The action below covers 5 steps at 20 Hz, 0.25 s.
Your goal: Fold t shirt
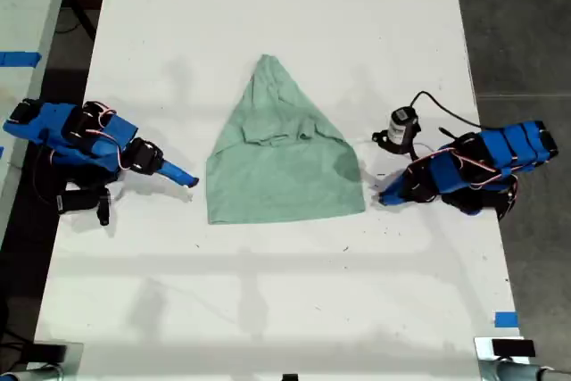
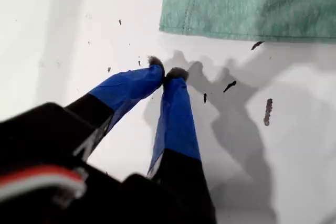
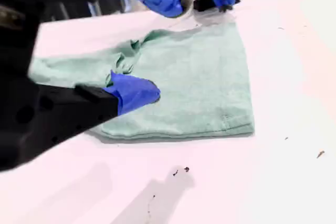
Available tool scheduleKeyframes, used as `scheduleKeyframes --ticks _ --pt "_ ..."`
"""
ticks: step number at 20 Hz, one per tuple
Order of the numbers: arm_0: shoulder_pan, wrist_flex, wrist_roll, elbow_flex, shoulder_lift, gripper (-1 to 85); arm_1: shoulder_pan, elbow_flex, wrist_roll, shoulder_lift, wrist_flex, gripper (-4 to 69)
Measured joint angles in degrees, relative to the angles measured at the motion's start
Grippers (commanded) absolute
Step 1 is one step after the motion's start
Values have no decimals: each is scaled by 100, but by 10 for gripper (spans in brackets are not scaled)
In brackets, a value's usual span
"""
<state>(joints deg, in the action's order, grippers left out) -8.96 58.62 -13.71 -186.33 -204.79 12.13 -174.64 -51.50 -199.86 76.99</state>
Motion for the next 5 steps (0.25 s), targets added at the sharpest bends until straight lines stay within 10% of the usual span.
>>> scheduleKeyframes --ticks 5 --pt "9 0 -316 0 0 201 0 0 0 0 0 29"
